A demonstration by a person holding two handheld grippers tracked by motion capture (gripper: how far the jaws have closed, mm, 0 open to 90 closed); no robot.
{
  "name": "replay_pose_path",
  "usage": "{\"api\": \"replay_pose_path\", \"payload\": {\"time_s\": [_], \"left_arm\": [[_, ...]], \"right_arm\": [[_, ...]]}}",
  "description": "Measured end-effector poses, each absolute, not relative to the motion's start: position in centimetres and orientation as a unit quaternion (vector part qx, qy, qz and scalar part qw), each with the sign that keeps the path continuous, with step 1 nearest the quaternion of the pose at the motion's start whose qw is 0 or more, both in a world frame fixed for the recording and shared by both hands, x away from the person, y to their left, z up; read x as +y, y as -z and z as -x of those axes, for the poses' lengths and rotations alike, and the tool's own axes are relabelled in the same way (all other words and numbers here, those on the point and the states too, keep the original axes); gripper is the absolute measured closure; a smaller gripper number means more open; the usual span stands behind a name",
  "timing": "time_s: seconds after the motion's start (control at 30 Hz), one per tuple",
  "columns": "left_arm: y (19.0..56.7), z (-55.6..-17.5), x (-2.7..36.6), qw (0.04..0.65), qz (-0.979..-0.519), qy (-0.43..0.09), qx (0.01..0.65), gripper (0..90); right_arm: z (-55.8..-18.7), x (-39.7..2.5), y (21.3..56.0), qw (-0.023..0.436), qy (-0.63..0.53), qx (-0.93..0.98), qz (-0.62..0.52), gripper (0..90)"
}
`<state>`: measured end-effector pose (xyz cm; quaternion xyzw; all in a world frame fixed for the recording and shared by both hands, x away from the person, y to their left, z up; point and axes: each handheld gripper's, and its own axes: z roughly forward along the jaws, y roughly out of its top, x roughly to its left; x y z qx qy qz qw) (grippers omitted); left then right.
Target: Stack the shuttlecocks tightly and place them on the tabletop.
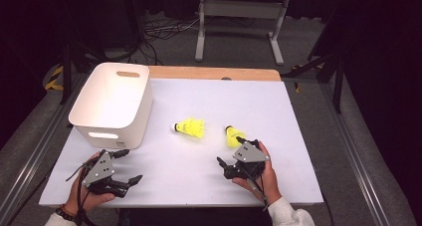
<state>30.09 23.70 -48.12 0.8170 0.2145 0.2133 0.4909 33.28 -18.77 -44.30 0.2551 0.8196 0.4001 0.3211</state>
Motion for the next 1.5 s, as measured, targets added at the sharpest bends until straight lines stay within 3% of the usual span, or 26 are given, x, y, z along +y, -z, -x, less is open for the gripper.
{"api": "replay_pose_path", "payload": {"time_s": [0.5, 0.93, 1.1, 1.13, 1.27, 1.3, 1.4, 1.5], "left_arm": [[48.1, -30.1, 23.6, 0.489, -0.818, -0.217, 0.211, 10.5], [48.2, -30.2, 23.6, 0.488, -0.819, -0.215, 0.212, 10.5], [48.3, -30.2, 23.5, 0.487, -0.820, -0.212, 0.213, 10.5], [48.3, -30.2, 23.5, 0.485, -0.821, -0.214, 0.213, 10.5], [48.3, -30.3, 23.5, 0.482, -0.823, -0.213, 0.212, 10.5], [48.3, -30.3, 23.5, 0.482, -0.823, -0.212, 0.212, 10.5], [48.3, -30.3, 23.5, 0.482, -0.823, -0.212, 0.212, 10.5], [48.3, -30.3, 23.5, 0.483, -0.822, -0.212, 0.213, 10.6]], "right_arm": [[-35.8, -18.9, 46.5, 0.282, -0.371, 0.828, -0.313, 23.8], [-37.6, -18.9, 46.1, 0.285, -0.367, 0.816, -0.345, 37.4], [-38.0, -18.6, 46.0, 0.288, -0.359, 0.812, -0.359, 47.4], [-38.2, -18.5, 46.0, 0.287, -0.361, 0.809, -0.365, 53.2], [-38.5, -18.3, 46.0, 0.283, -0.359, 0.805, -0.377, 60.7], [-38.7, -18.2, 46.0, 0.280, -0.362, 0.802, -0.384, 67.6], [-38.9, -17.9, 46.0, 0.287, -0.356, 0.800, -0.389, 77.3], [-39.0, -17.7, 46.1, 0.290, -0.349, 0.799, -0.394, 82.5]]}}
